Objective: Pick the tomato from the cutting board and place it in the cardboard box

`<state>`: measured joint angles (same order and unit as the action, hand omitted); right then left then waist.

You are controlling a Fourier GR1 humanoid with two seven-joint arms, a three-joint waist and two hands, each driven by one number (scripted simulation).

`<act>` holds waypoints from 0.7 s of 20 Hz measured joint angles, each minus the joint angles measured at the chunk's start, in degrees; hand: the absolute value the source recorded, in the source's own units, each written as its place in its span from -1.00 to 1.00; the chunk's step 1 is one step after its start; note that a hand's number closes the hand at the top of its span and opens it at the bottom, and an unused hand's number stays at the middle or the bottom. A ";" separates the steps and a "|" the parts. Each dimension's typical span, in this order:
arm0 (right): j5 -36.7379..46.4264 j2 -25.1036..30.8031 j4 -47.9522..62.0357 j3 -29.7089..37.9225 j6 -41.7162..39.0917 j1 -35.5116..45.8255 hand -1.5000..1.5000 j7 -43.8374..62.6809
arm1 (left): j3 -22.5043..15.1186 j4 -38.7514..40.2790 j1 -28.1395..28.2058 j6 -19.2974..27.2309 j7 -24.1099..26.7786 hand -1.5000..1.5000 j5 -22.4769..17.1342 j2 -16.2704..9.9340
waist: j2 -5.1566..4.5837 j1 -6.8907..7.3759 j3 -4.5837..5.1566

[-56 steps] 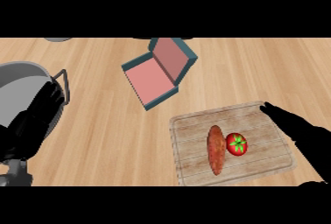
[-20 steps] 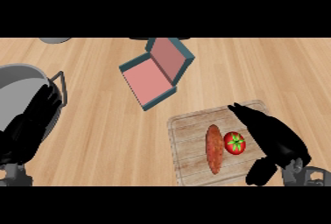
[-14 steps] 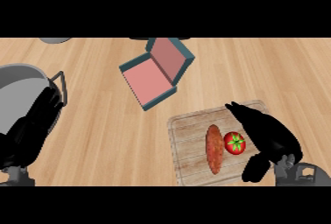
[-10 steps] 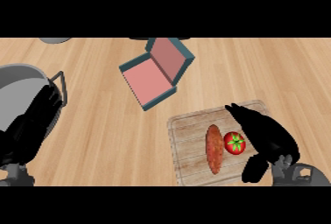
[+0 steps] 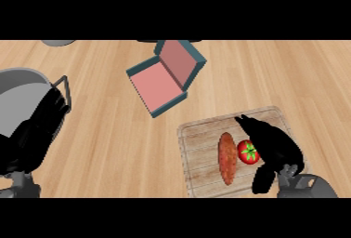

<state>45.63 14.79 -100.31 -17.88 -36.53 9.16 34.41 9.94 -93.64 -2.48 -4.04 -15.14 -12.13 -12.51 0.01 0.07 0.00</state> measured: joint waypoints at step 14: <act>4.89 -2.09 5.55 2.23 0.34 -0.10 -1.00 -4.78 | 2.26 -0.55 -0.27 -1.96 -1.39 0.00 -0.33 -0.02 | 0.00 0.01 0.00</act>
<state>50.52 12.70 -94.77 -15.65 -36.20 9.06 29.63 12.20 -94.19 -2.75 -6.00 -16.54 -12.47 -12.53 0.01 0.08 0.00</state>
